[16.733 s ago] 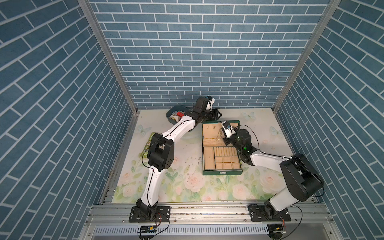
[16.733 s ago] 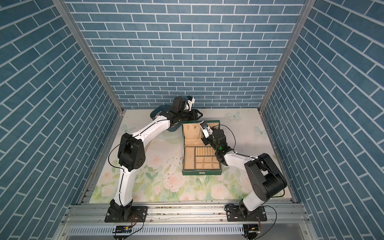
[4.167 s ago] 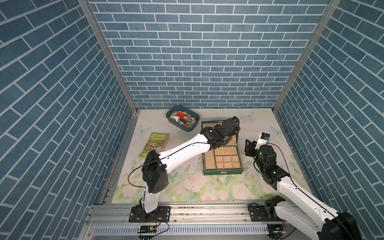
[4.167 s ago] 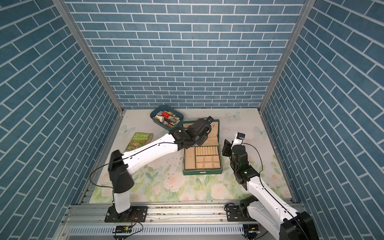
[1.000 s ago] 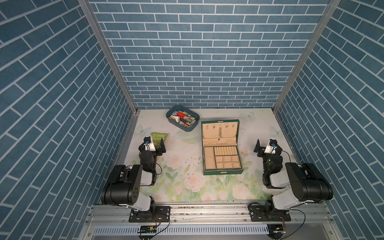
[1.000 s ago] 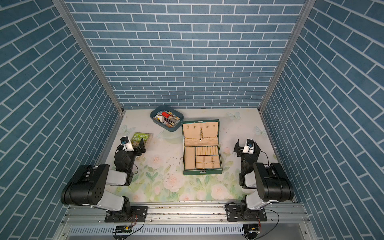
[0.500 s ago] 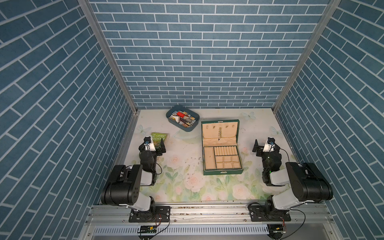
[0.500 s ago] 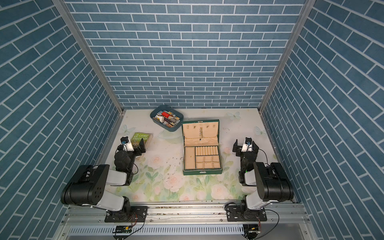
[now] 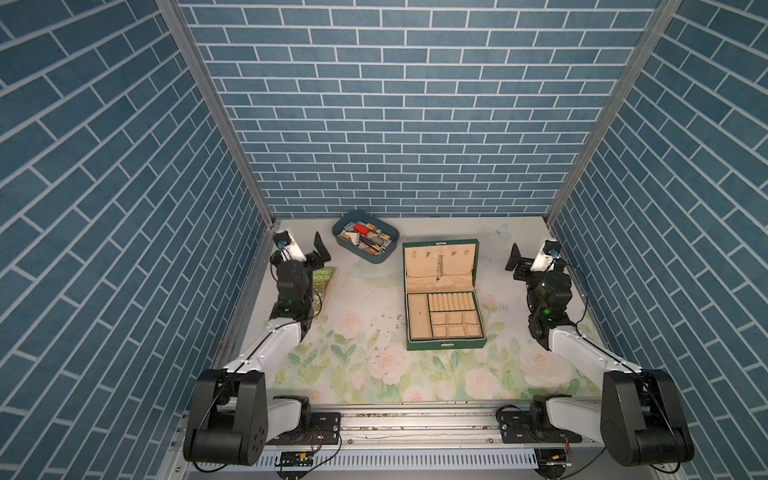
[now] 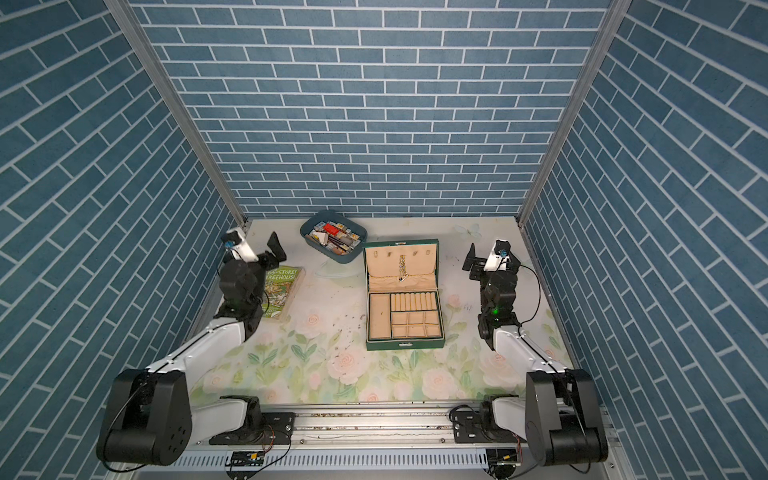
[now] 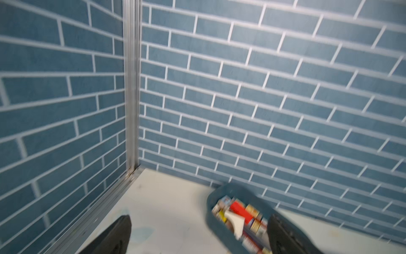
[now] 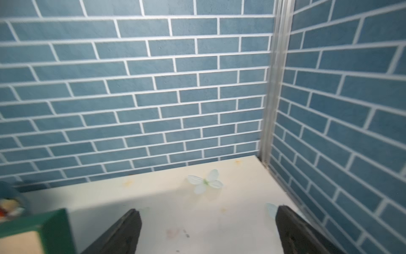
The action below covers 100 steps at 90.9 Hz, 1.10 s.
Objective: Put jewelry chain into jewelry box
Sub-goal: Close the fastener on the jewelry box.
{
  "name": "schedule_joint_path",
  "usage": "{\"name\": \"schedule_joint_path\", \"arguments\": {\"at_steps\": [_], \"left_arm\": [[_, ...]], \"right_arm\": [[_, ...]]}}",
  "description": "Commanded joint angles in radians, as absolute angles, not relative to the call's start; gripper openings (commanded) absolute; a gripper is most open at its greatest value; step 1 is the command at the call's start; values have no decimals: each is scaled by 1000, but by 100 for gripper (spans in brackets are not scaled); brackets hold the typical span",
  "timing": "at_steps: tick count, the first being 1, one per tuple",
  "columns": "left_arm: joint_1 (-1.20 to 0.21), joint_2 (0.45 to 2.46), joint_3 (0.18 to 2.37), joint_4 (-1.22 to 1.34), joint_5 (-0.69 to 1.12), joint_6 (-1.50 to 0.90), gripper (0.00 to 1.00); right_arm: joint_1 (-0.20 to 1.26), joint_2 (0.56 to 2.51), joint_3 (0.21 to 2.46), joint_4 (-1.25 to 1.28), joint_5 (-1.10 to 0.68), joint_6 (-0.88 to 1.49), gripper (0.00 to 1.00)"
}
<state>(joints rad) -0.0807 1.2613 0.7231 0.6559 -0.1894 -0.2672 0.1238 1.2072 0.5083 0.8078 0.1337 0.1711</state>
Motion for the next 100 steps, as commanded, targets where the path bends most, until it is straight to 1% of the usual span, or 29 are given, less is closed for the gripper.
{"name": "schedule_joint_path", "arguments": {"at_steps": [1, 6, 11, 21, 30, 39, 43, 51, 65, 78, 88, 94, 100], "left_arm": [[-74, 1321, 848, 311, -103, -511, 100], [-70, 1346, 849, 362, 12, -552, 100], [-79, 1387, 881, 357, 83, -575, 100], [-114, 1518, 979, 317, 207, -590, 99], [-149, 1619, 1033, 346, 332, -601, 95], [-182, 1700, 1082, 397, 423, -633, 93], [-197, 1736, 1116, 410, 461, -649, 92], [-226, 1804, 1201, 401, 527, -658, 90], [-255, 1901, 1330, 333, 599, -661, 89], [-271, 1957, 1407, 284, 671, -660, 88], [-284, 1987, 1471, 198, 675, -637, 87], [-290, 1989, 1479, 176, 672, -637, 87], [-302, 1985, 1479, 162, 666, -632, 87]], "right_arm": [[128, 1189, 512, 692, -100, 380, 100], [144, 1192, 540, 647, -111, 384, 99], [171, 1186, 578, 579, -85, 355, 98], [241, 1157, 595, 514, -29, 282, 92], [301, 1147, 597, 499, -34, 228, 83], [353, 1183, 619, 511, -68, 196, 71], [375, 1208, 629, 527, -115, 184, 65], [412, 1258, 639, 579, -157, 172, 50], [461, 1347, 642, 665, -186, 146, 34], [477, 1411, 657, 694, -175, 118, 28], [486, 1449, 674, 723, -163, 106, 25], [494, 1468, 693, 726, -150, 100, 24], [501, 1492, 714, 720, -125, 90, 21]]}}
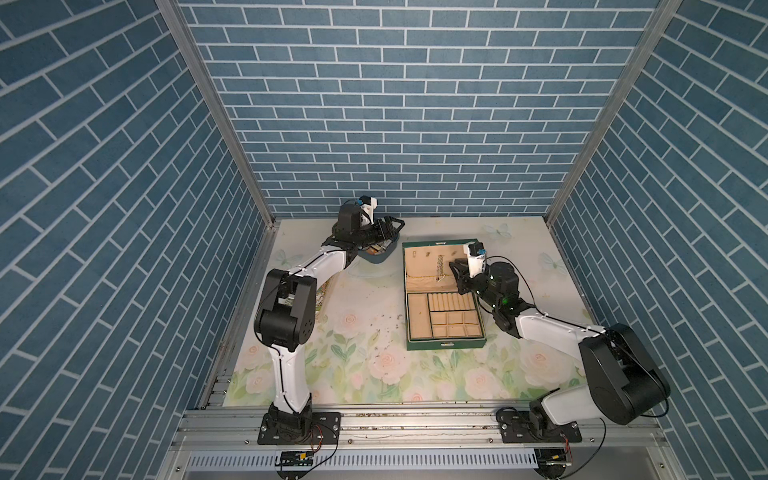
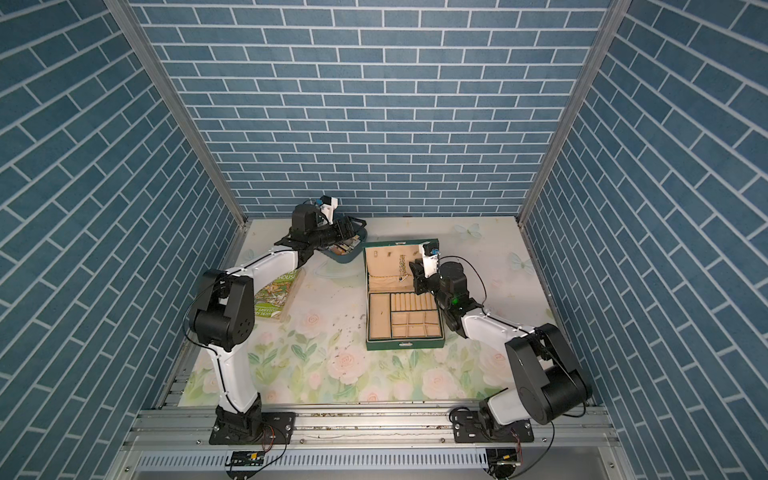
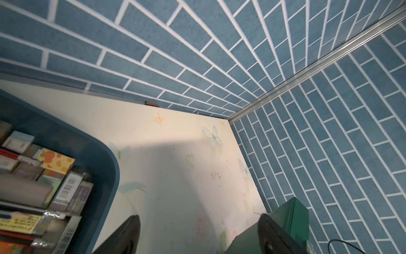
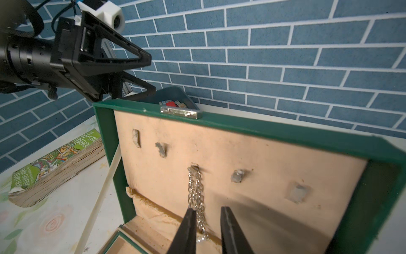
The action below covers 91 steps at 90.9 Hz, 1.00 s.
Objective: Put jewelry chain into jewelry box
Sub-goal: Close the fastener on the jewelry box.
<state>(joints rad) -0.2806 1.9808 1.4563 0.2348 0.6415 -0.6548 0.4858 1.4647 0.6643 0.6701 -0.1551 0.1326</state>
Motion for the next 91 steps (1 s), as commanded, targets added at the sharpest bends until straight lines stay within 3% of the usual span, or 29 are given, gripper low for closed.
{"name": "schedule_joint_path", "arguments": {"at_steps": [1, 34, 59, 91], "left_arm": [[-304, 1985, 1481, 158, 664, -631, 87], [-381, 2005, 1575, 66, 582, -637, 88], [-392, 2072, 1703, -13, 624, -601, 87], [-411, 2194, 1895, -156, 686, -535, 77]], "right_arm": [[501, 1494, 717, 721, -122, 89, 21], [518, 1508, 742, 701, -123, 60, 19], [520, 1532, 772, 660, -106, 48, 19], [537, 1579, 804, 653, -98, 50, 14]]}}
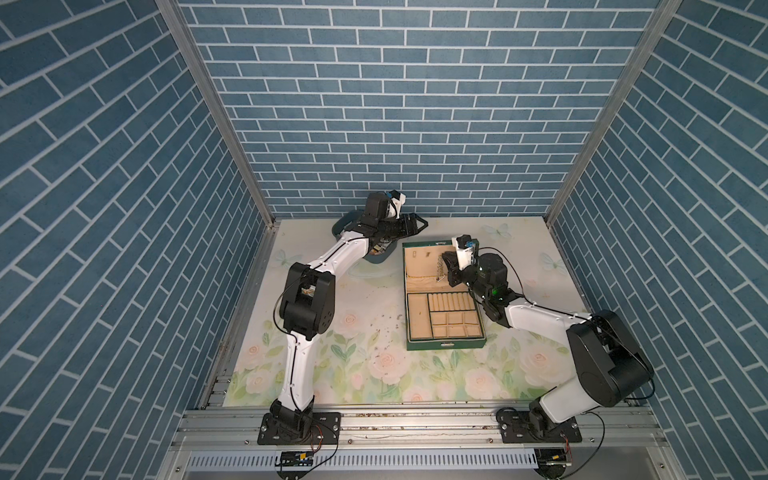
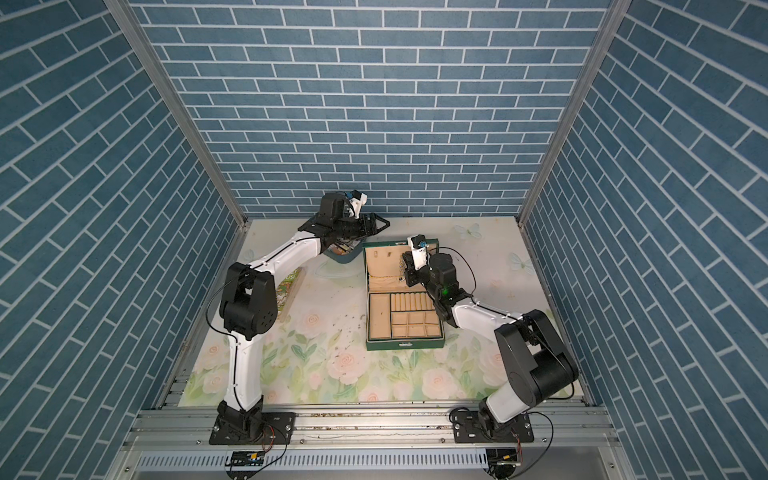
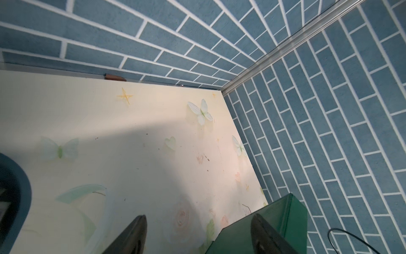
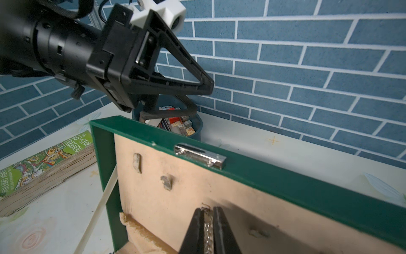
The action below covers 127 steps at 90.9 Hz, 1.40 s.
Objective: Put jewelry chain into jewelry box
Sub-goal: Close the fastener on the jewelry box.
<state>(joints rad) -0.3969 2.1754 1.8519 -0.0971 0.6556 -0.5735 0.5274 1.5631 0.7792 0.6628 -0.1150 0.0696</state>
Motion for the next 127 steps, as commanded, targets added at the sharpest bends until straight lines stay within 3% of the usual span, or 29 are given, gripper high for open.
{"name": "schedule_joint_path", "arguments": {"at_steps": [1, 35, 67, 127], "left_arm": [[-412, 2195, 1898, -157, 686, -534, 77], [-416, 2223, 1934, -172, 700, -528, 75], [-424, 2229, 1943, -178, 714, -520, 73], [-449, 2250, 1985, -232, 750, -455, 68]], "right_arm": [[537, 1579, 803, 653, -98, 51, 14], [538, 1534, 756, 647, -81, 38, 26], [538, 1570, 787, 655, -81, 44, 8], [539, 1612, 832, 659, -50, 64, 5]]}}
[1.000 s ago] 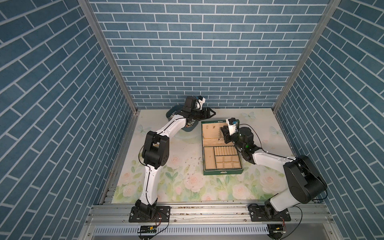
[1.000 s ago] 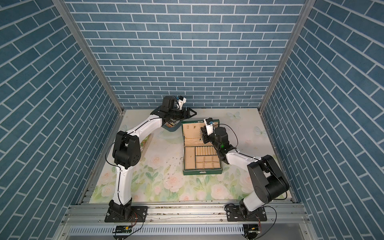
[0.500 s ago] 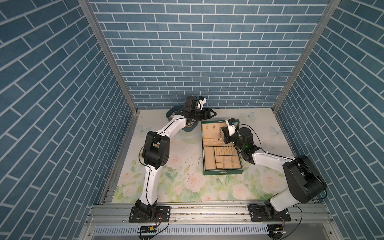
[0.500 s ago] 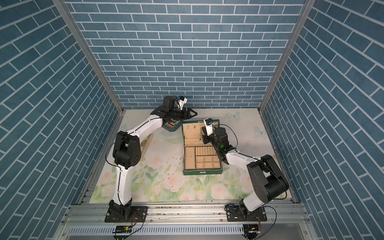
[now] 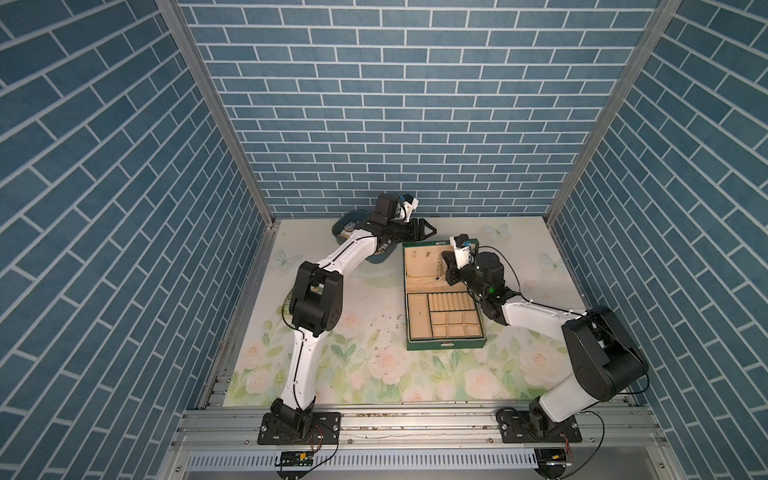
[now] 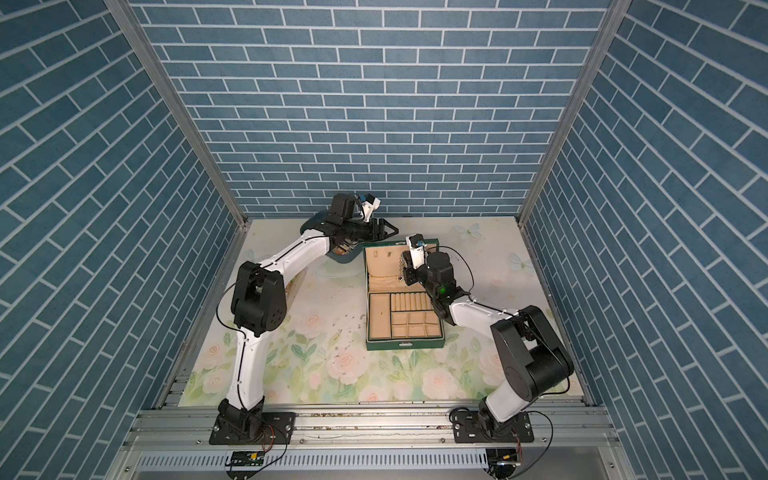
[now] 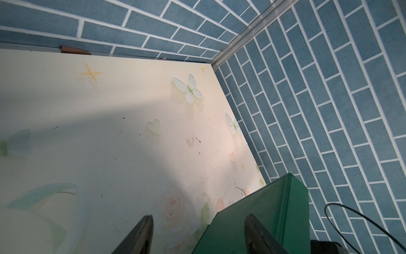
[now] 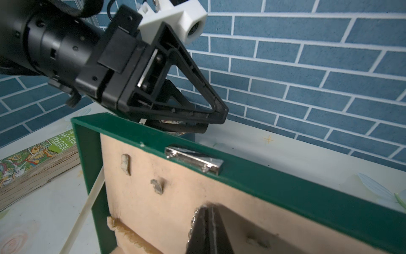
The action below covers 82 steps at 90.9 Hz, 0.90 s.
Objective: Put jewelry chain into jewelry box
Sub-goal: Close the fastener on the jewelry box.
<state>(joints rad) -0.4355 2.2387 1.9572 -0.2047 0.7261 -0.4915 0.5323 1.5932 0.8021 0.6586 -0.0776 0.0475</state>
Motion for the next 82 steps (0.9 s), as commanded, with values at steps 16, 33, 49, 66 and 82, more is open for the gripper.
{"name": "schedule_joint_path", "arguments": {"at_steps": [16, 33, 49, 66, 82], "left_arm": [[-452, 2249, 1989, -240, 760, -439, 66], [-459, 2248, 1998, -259, 764, -417, 66], [-464, 2247, 2000, -268, 767, -405, 65], [-466, 2246, 2004, -277, 770, -396, 65], [-465, 2242, 2006, -287, 763, -386, 65]], "right_arm": [[540, 1624, 845, 649, -34, 73, 4], [541, 1629, 859, 641, -14, 81, 4], [543, 1635, 866, 637, 3, 89, 4], [543, 1640, 873, 627, 21, 98, 4], [544, 1636, 875, 626, 22, 104, 5]]}}
